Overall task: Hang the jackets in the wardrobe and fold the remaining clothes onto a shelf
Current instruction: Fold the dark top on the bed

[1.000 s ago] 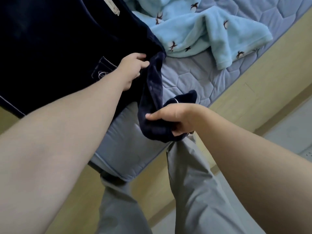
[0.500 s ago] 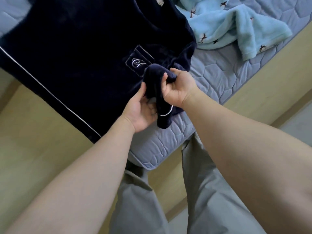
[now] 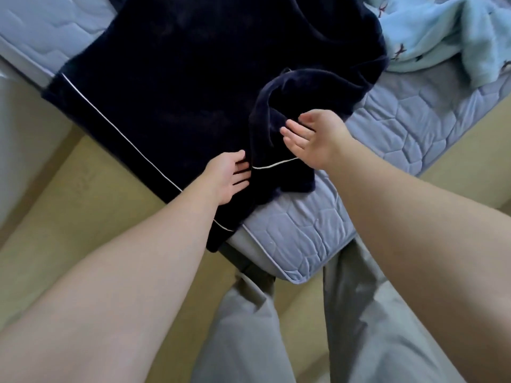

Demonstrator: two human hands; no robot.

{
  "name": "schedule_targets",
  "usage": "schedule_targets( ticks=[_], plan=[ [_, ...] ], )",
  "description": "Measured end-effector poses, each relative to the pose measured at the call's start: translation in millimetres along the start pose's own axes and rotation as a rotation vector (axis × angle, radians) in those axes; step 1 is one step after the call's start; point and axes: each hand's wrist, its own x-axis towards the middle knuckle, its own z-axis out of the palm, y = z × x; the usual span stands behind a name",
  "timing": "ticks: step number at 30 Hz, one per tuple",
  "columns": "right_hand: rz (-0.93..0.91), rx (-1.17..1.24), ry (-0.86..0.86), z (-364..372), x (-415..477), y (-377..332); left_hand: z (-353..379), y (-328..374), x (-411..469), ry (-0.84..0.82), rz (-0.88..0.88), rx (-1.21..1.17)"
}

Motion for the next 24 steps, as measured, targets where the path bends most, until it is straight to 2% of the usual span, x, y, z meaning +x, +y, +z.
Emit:
schedule_targets(
  ticks=[3, 5, 7, 9, 11, 14, 17, 19, 22, 24],
  plan=[
    [-0.07, -0.382, 0.303, -24, 19, 12, 7, -5, 11, 0.079, 0.055, 0.274],
    [-0.143, -0.64, 0.386, -39, 28, 20, 15, -9, 17, 0.073, 0.094, 0.402],
    [-0.111, -0.775, 0.31, -46, 30, 28, 21, -11, 23, 0.07, 0.127, 0.478],
    [0.013, -0.735, 0.217, -45, 25, 35, 21, -5, 25, 0.055, 0.101, 0.485],
    [0.072, -0.739, 0.154, -37, 16, 38, 13, 9, 19, 0.04, 0.028, 0.374],
    [0.173, -0.864, -0.02, -18, 2, 45, -11, 44, 1, 0.12, -0.069, 0.227],
    [0.295, -0.917, -0.247, 14, -4, 63, -49, 82, -11, 0.125, 0.049, 0.428],
    [0.313, -0.935, -0.321, 40, 0, 77, -74, 109, -15, 0.098, 0.111, 0.648],
    [0.276, -0.969, -0.293, 78, 13, 97, -104, 144, -5, 0.195, 0.205, 0.939],
    [0.229, -0.956, -0.251, 101, 27, 108, -114, 165, 7, 0.262, 0.35, 1.039]
  ],
)
